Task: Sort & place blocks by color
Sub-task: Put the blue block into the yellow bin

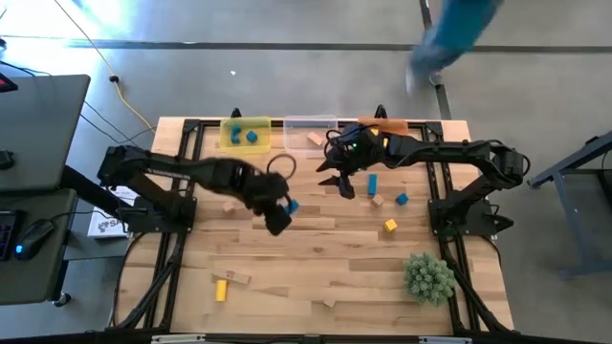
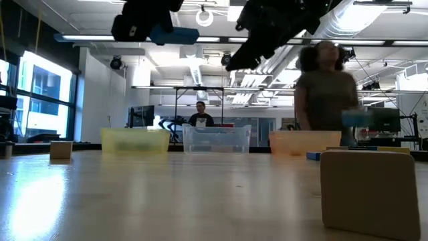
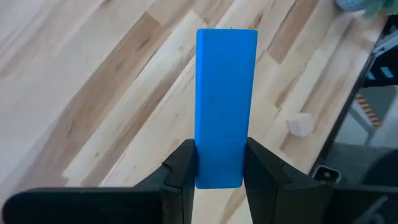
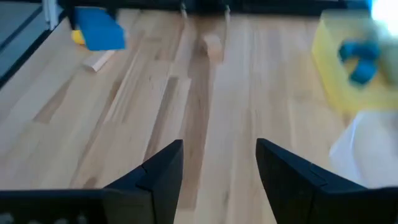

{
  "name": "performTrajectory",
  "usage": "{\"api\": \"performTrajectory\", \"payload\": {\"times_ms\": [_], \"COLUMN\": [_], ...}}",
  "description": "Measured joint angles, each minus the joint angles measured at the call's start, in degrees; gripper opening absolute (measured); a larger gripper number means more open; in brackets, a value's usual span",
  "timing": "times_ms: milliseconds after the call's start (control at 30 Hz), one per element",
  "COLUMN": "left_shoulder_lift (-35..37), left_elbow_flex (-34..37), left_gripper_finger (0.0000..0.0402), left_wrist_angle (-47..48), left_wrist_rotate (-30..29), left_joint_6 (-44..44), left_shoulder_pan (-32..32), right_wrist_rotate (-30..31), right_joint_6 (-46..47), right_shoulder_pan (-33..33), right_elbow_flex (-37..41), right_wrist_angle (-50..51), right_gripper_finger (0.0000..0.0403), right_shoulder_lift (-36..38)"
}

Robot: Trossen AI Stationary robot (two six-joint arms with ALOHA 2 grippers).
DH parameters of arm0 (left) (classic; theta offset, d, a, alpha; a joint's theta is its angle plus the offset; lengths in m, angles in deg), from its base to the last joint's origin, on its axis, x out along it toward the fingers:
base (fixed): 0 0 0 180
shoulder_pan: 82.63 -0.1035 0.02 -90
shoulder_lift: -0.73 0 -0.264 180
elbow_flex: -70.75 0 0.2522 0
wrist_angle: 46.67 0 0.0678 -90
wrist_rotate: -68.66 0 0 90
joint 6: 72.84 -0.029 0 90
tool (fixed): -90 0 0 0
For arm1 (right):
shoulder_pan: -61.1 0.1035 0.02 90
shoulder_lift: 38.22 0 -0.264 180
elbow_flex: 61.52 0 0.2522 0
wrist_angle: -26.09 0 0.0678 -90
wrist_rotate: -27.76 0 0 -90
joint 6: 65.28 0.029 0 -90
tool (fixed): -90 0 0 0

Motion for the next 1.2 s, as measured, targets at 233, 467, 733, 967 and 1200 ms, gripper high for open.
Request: {"api": "performTrajectory", "payload": {"times_ms": [233, 467, 733, 967, 1200], "left_shoulder_lift": [0.6, 0.6, 0.6, 0.6, 0.6], "left_elbow_flex": [-0.1, 0.0, 0.0, 0.0, 0.0], "left_gripper_finger": [0.008, 0.0084, 0.0086, 0.0086, 0.0087], "left_wrist_angle": [-1.0, -1.0, -1.2, -1.1, -1.1], "left_wrist_rotate": [14.2, 26.6, 27.1, 20.0, 7.1], "left_joint_6": [-7.5, -13.6, -16.3, -22.5, -29.4], "left_shoulder_pan": [-9.5, -17.4, -26.9, -37.0, -47.1], "right_wrist_rotate": [-5.8, -6.7, -5.8, 0.3, 9.4], "right_joint_6": [-14.9, -18.4, -19.9, -18.6, -5.5], "right_shoulder_pan": [0.0, 0.0, -0.2, -0.2, -0.9], "right_elbow_flex": [-4.6, -9.2, -10.0, -10.0, -10.0], "right_wrist_angle": [-0.7, -0.9, -0.9, -1.6, -1.6], "right_gripper_finger": [0.019, 0.019, 0.019, 0.019, 0.019], "right_shoulder_lift": [0.0, 0.0, 0.0, 0.0, 0.0]}}
